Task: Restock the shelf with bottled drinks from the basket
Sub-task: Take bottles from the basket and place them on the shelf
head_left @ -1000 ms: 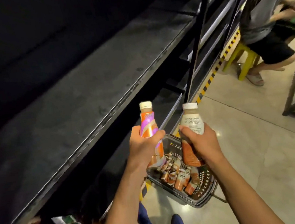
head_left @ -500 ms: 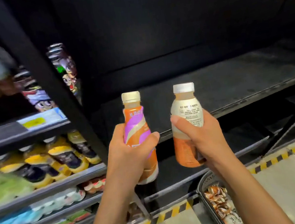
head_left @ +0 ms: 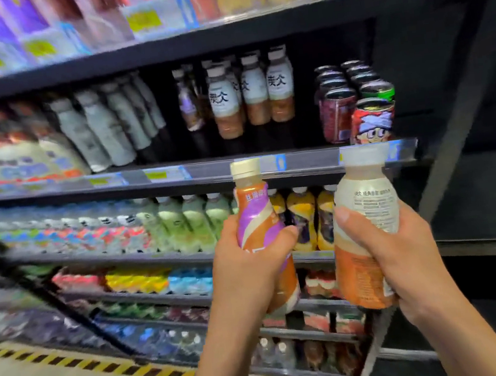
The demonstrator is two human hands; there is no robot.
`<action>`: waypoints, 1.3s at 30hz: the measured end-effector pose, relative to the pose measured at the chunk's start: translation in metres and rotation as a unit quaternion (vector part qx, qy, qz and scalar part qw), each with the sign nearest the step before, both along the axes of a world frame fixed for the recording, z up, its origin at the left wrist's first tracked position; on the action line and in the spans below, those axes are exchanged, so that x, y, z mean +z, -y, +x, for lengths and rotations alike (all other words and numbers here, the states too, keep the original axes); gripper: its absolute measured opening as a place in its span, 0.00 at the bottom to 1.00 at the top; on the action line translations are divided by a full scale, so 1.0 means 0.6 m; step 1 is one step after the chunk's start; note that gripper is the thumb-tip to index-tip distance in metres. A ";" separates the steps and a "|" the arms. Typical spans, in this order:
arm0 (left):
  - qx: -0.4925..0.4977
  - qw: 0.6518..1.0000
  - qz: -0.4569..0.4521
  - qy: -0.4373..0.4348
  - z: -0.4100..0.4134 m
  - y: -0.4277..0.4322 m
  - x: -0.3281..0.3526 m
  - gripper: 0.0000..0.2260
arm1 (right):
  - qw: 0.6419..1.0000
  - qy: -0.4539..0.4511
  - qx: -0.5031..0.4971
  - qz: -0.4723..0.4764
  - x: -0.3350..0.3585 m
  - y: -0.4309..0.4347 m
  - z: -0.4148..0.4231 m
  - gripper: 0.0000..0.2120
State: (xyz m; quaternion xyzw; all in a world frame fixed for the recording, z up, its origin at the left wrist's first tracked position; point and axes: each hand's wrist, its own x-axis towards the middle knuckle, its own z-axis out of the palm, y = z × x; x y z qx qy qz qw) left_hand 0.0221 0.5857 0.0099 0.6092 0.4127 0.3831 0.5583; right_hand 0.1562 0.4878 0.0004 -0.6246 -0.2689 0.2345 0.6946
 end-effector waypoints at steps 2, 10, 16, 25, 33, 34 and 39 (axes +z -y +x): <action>0.006 1.000 -0.001 0.006 -0.022 -0.033 0.002 0.16 | 1.000 0.010 0.006 -0.004 0.005 -0.032 -0.023 0.22; -0.008 0.998 -0.006 0.060 -0.043 -0.183 0.033 0.13 | 0.999 0.025 0.031 -0.007 0.053 -0.169 -0.042 0.17; -0.005 0.997 0.014 0.076 -0.022 -0.307 0.066 0.12 | 0.997 0.012 0.077 0.002 0.093 -0.276 -0.009 0.10; -0.041 0.999 -0.011 0.025 0.041 -0.461 0.090 0.24 | 0.998 -0.013 0.049 -0.026 0.129 -0.402 0.040 0.17; -0.041 0.998 -0.040 0.035 0.145 -0.622 0.082 0.44 | 0.998 -0.063 -0.020 -0.005 0.137 -0.501 0.086 0.19; -0.043 0.998 -0.026 0.031 0.157 -0.639 0.078 0.44 | 0.999 -0.037 -0.038 -0.011 0.137 -0.513 0.095 0.22; -0.041 0.998 0.043 -0.024 0.177 -0.644 0.089 0.31 | 0.995 0.026 -0.049 -0.079 0.121 -0.551 0.131 0.28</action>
